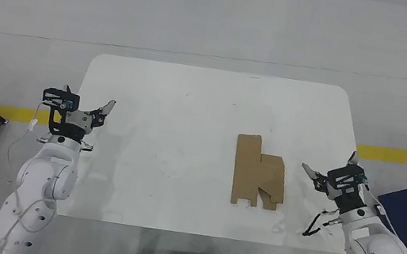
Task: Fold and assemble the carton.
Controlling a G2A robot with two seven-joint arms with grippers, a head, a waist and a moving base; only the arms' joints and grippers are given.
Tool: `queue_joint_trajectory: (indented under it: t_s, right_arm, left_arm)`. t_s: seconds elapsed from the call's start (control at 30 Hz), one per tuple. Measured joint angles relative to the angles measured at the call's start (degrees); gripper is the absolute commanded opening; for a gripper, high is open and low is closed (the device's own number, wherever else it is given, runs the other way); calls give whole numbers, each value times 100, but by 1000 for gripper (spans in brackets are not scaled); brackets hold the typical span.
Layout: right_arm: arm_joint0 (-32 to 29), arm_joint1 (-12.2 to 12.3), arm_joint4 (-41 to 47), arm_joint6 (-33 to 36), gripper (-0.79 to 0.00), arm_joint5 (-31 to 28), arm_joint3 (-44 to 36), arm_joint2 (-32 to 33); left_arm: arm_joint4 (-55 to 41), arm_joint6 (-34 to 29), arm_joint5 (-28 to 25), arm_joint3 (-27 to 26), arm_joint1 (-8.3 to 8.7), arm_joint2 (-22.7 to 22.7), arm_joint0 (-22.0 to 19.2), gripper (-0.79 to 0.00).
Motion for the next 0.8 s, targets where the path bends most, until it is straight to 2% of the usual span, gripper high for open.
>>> queue_joint_trajectory:
  t_s: [0.13,0.23,0.37,0.43,0.47,0.5,0.53,0.67,0.8]
  right_arm:
    - [-13,15,-211,-27,0,-99,-45,-87]
    - [-132,45,-450,-201,0,-791,24,-47]
    - [-220,83,658,62,0,-1804,185,188]
    - [-237,85,1377,297,-296,-2145,300,197]
    - [-238,83,1742,433,-391,-2250,366,169]
    - [-213,85,2240,677,-240,-2370,449,129]
    - [-176,91,2615,898,-185,-2424,519,98]
    - [77,137,4060,2016,-314,-2336,801,-11]
    - [285,188,4940,2931,-379,-2109,1040,-47]
  left_arm:
    - [0,0,0,0,0,0,0,0]
    - [0,0,0,0,0,0,0,0]
    - [0,0,0,0,0,0,0,0]
    - [0,0,0,0,0,0,0,0]
    - [0,0,0,0,0,0,0,0]
    - [0,0,0,0,0,0,0,0]
    - [0,0,0,0,0,0,0,0]
    - [0,0,0,0,0,0,0,0]
    - [0,0,0,0,0,0,0,0]
